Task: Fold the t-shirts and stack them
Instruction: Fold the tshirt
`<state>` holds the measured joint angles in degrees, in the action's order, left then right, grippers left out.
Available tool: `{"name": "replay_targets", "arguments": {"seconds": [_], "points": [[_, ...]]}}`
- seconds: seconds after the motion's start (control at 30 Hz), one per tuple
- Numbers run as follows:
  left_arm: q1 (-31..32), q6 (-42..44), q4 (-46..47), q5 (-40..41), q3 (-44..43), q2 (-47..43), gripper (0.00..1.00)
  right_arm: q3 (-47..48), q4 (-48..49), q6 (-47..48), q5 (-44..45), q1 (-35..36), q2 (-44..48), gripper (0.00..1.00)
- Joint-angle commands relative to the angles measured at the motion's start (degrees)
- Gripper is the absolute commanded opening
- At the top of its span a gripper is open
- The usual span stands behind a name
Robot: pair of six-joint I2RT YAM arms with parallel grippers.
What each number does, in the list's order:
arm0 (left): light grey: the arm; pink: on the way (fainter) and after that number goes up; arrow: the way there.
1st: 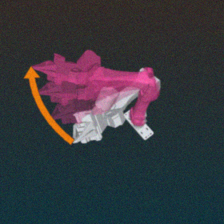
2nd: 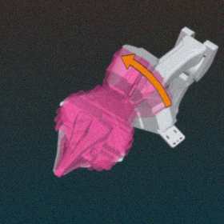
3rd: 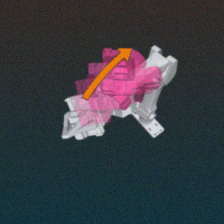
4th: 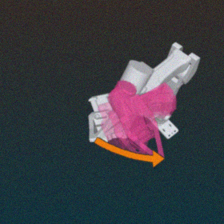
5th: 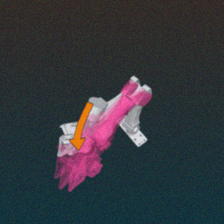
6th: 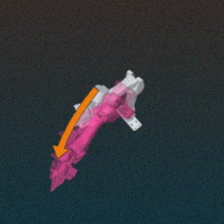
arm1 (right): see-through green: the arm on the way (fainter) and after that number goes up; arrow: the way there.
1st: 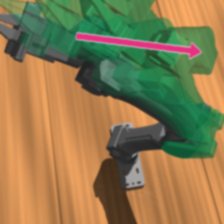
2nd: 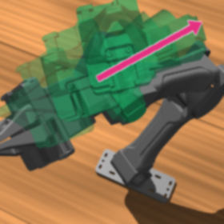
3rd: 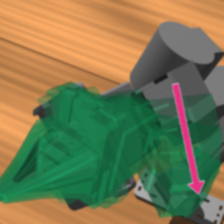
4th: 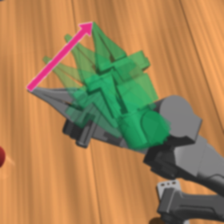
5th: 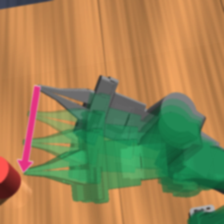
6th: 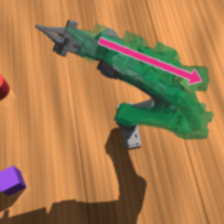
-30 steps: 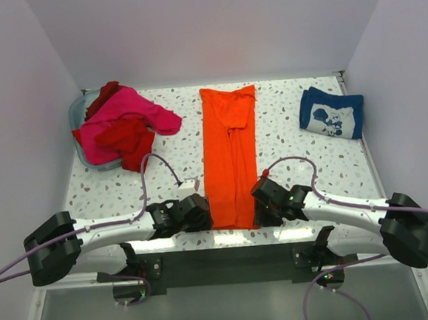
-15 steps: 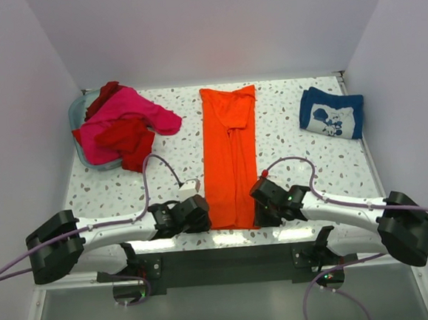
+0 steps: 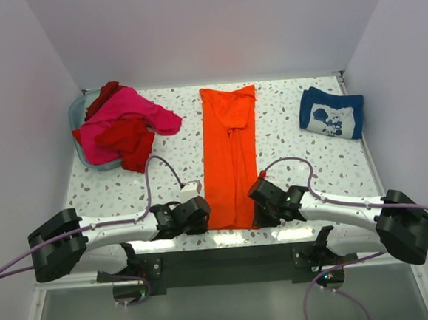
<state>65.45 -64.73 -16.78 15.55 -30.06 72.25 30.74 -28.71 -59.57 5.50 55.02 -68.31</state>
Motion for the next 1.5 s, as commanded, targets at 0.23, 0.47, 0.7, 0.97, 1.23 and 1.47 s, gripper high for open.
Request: {"name": "replay_targets", "arguments": {"seconds": [0.23,0.47,0.7,0.97,1.23,1.47], "points": [[0.38,-0.57,2.45,0.01,1.24,0.97,0.01,0.72,0.76,-1.25,2.06,0.79,-1.56,0.16],[0.38,-1.01,2.10,-0.26,0.98,-1.84,0.00,1.68,-1.60,-1.08,2.15,0.87,0.11,0.01],[0.38,-1.01,-0.54,0.80,-2.18,-5.45,0.00,6.34,-6.96,-0.28,4.16,0.79,4.33,0.00],[-1.29,1.80,-1.59,2.11,-7.11,-3.52,0.00,14.34,-11.19,2.87,9.09,0.44,0.65,0.00],[-7.61,7.24,-0.63,2.99,-12.12,0.95,0.00,20.66,-8.56,7.97,8.66,-4.92,-7.62,0.00],[-13.15,13.39,2.62,0.01,-17.39,7.55,0.00,24.62,-5.04,13.42,5.32,-13.35,-13.59,0.00]]}}
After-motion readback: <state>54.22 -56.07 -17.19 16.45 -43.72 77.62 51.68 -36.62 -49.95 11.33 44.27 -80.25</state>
